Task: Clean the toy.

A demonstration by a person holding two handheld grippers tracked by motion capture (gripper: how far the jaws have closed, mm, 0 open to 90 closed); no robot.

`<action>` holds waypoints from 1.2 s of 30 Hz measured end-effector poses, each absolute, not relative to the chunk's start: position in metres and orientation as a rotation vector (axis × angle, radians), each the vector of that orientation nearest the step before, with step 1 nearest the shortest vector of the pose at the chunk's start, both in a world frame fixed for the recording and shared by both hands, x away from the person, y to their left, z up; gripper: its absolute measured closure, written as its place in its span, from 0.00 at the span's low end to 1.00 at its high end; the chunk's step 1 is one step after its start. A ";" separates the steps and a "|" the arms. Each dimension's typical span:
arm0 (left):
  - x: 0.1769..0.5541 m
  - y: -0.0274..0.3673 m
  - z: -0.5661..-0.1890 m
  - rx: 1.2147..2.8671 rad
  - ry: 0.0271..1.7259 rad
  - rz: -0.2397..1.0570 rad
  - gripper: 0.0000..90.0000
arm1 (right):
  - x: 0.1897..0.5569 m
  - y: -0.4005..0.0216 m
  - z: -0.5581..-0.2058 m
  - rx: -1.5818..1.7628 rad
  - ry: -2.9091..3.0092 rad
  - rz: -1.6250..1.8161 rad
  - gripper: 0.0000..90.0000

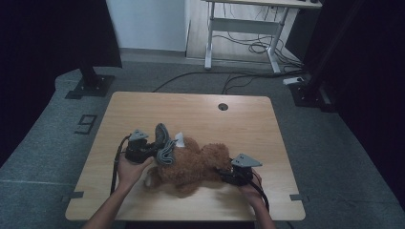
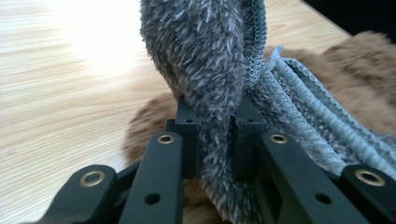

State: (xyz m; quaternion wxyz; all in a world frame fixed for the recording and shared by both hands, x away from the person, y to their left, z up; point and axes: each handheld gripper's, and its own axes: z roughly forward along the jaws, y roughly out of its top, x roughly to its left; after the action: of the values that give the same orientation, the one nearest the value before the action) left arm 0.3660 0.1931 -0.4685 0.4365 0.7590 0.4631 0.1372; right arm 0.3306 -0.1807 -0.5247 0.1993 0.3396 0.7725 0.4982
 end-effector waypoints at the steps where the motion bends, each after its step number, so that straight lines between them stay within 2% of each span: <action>1: 0.366 0.197 -0.471 1.887 1.165 0.340 0.85 | 0.331 -0.181 -0.525 0.950 2.158 1.392 0.47; 6: 0.366 0.210 -0.476 1.882 1.208 0.360 0.85 | 0.331 -0.181 -0.525 0.951 2.158 1.395 0.46; 11: 0.365 0.203 -0.455 1.841 1.157 0.402 0.85 | 0.331 -0.181 -0.525 0.950 2.151 1.391 0.47; 17: 0.368 0.152 -0.419 1.842 1.013 0.342 0.85 | 0.329 -0.181 -0.525 0.942 2.143 1.384 0.47; 21: 0.372 0.099 -0.404 1.888 0.912 0.294 0.85 | 0.329 -0.181 -0.524 0.924 2.136 1.377 0.47; 28: 0.386 0.028 -0.414 1.965 0.863 0.184 0.85 | 0.327 -0.182 -0.524 0.904 2.081 1.361 0.48; 32: 0.393 0.015 -0.433 2.024 0.881 0.170 0.85 | 0.326 -0.183 -0.524 0.904 2.055 1.353 0.49; 36: 0.395 0.032 -0.438 2.010 0.914 0.187 0.85 | 0.327 -0.183 -0.527 0.911 2.050 1.345 0.49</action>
State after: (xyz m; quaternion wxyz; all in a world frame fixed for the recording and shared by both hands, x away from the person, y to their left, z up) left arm 0.3946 0.0318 -0.4384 0.4467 0.8116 0.3689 0.0757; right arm 0.3271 -0.1831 -0.5266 0.2599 0.3364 0.7569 0.4964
